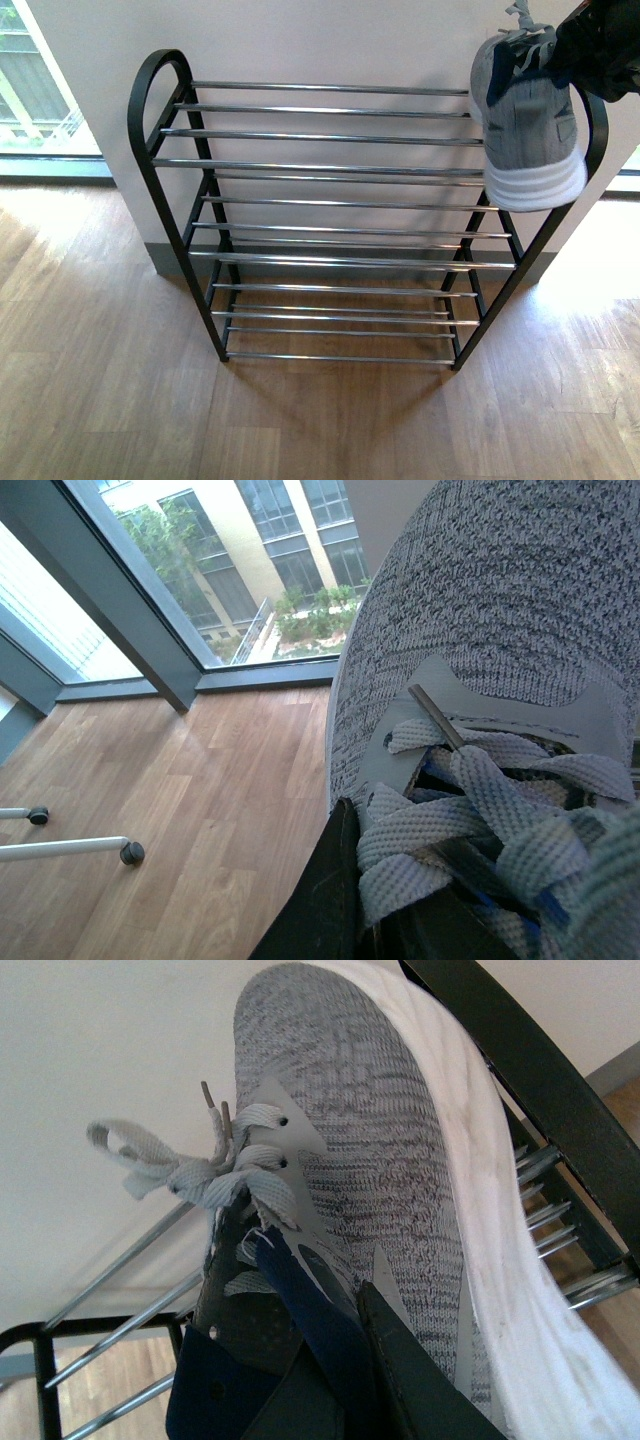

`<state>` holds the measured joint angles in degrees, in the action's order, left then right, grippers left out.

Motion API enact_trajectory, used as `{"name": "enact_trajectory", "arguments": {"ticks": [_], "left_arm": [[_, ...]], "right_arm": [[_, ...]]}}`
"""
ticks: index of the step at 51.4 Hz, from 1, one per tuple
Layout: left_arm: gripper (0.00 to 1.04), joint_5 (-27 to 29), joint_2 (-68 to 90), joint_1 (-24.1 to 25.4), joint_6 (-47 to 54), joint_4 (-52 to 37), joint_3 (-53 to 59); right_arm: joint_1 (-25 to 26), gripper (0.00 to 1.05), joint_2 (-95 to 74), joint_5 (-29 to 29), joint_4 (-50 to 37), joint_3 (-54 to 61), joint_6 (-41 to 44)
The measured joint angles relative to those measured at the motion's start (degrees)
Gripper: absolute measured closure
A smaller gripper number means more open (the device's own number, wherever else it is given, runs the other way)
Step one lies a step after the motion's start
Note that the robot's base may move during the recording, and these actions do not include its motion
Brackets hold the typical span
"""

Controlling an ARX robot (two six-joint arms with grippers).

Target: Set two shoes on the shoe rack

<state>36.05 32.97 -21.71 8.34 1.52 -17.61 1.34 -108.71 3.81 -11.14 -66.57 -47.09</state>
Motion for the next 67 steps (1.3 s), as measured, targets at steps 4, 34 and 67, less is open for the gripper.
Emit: {"name": "enact_trajectory", "arguments": {"ticks": [4,34,67], "left_arm": [[1.03,0.02,0.0,0.0,0.02,0.0,0.0],[1.03,0.0,0.0,0.0,0.0,0.0,0.0],[1.03,0.02,0.0,0.0,0.0,0.0,0.0]], "right_arm": [[-0.17,1.03,0.02,0.09,-0.66,0.0,0.04],[3.19,1.03,-6.36,2.62,-2.32,-3.1,15.76],[6.34,0.1,17.05,-11.37,13.88,4.68,28.35]]}}
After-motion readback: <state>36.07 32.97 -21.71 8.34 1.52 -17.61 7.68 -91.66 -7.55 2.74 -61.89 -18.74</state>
